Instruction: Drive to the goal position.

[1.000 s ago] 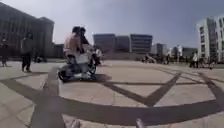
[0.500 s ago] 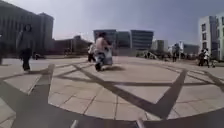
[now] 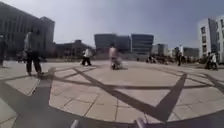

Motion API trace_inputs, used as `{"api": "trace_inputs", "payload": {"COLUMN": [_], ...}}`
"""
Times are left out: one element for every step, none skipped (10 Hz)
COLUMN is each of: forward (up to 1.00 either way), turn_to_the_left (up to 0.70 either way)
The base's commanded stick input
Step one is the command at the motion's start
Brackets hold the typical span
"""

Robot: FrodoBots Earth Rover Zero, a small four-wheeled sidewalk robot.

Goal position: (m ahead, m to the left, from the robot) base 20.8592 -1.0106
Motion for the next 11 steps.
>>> {"api": "trace_inputs", "payload": {"forward": [0.7,0.7,0.7,0.7,0.7,0.7,0.7,0.7,0.7,0.7,0.7], "turn_to_the_left": [0.01,0.01,-0.05,-0.19,-0.31,-0.33,-0.33,-0.34,-0.34,-0.34,-0.25]}}
